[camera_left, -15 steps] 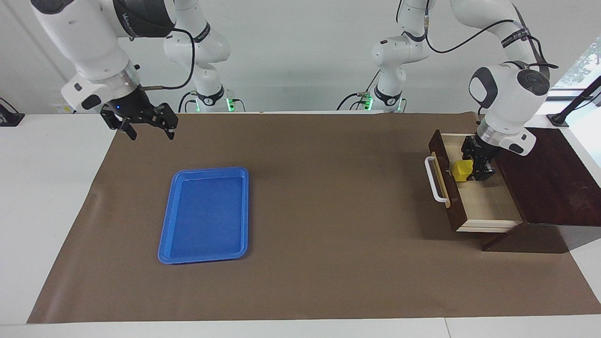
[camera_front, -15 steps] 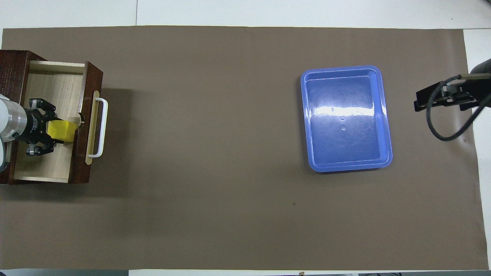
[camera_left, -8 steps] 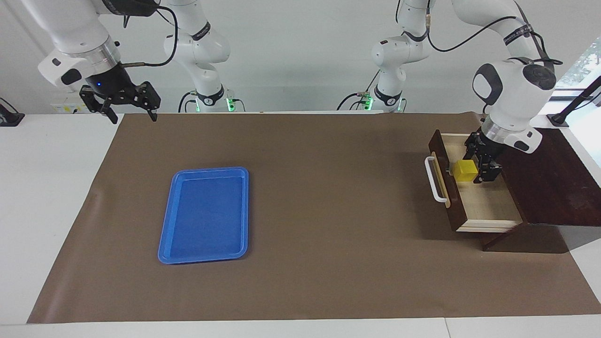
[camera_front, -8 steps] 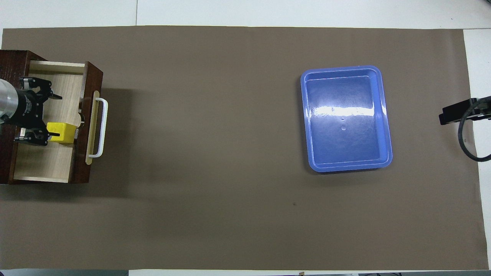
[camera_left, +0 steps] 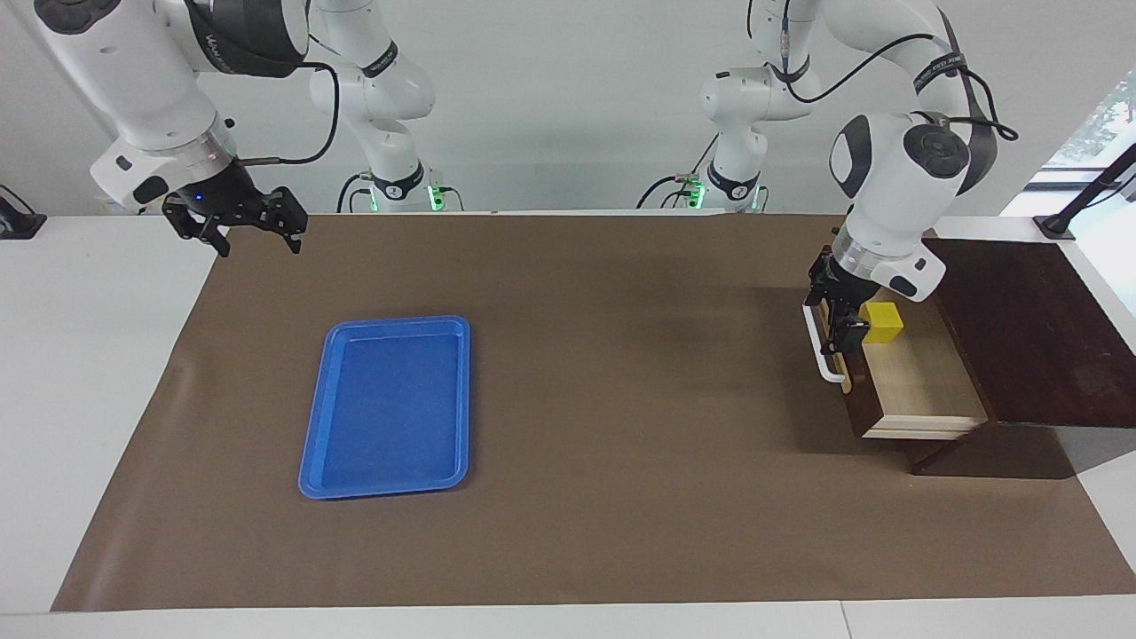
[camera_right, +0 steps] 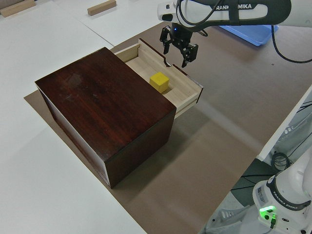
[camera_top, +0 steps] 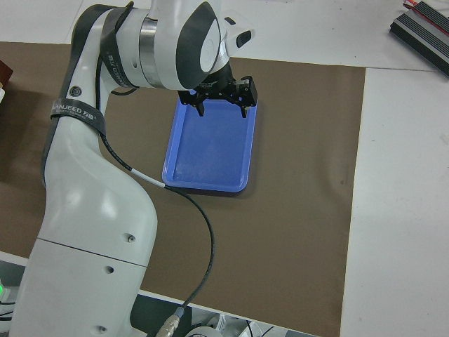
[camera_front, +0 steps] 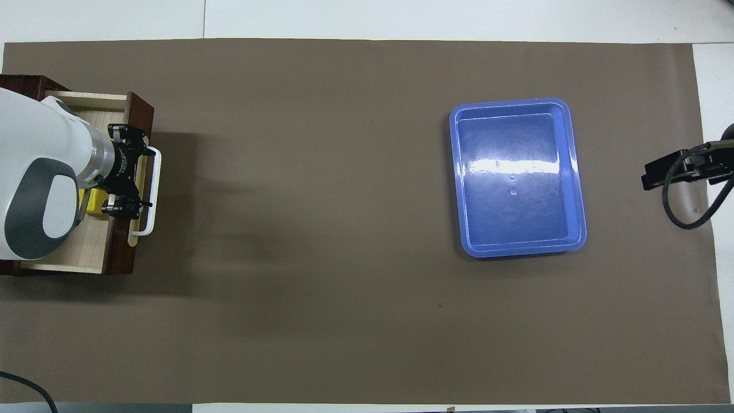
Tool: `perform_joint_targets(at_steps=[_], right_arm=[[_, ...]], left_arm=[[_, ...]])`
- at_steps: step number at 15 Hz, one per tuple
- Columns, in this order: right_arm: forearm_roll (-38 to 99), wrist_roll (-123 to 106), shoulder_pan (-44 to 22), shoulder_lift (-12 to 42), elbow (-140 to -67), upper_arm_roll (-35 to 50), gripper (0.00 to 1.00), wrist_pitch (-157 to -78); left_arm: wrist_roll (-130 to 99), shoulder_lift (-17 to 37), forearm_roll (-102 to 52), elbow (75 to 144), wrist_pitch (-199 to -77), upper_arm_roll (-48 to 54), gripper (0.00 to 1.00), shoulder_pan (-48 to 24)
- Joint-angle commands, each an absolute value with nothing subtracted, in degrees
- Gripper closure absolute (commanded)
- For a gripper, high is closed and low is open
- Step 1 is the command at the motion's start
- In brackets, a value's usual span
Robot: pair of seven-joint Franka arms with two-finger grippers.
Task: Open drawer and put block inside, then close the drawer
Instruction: 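Push the drawer front closed with the left gripper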
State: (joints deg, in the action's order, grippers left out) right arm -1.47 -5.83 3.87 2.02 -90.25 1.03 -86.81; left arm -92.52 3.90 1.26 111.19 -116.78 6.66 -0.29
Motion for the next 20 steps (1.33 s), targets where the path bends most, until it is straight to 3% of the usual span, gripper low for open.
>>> perform_joint_targets(at_steps=[1,13,17,20], right_arm=[[-1.76,-4.92,5.10,1.67,-91.05,1.93,0.00,-87.54],[-1.93,-5.10,4.48,1.41,-90.88,1.85,0.00,-87.54],[-1.93,-5.01,4.22,1.32,-90.97,2.11,0.00,-87.63],[-1.93,-4.92,4.31,1.23,-90.97,2.11,0.00,-87.71]], left_arm=[[-88.35,2.81,2.28,112.24,-117.86,6.50,0.00,2.19],[-70.49,3.51,2.37,111.62,-123.49,6.24,0.00,16.43],[-70.75,1.59,2.02,109.96,-118.24,6.68,0.00,13.45],[-67.43,0.18,2.11,104.61,-110.42,6.77,0.00,10.73]])
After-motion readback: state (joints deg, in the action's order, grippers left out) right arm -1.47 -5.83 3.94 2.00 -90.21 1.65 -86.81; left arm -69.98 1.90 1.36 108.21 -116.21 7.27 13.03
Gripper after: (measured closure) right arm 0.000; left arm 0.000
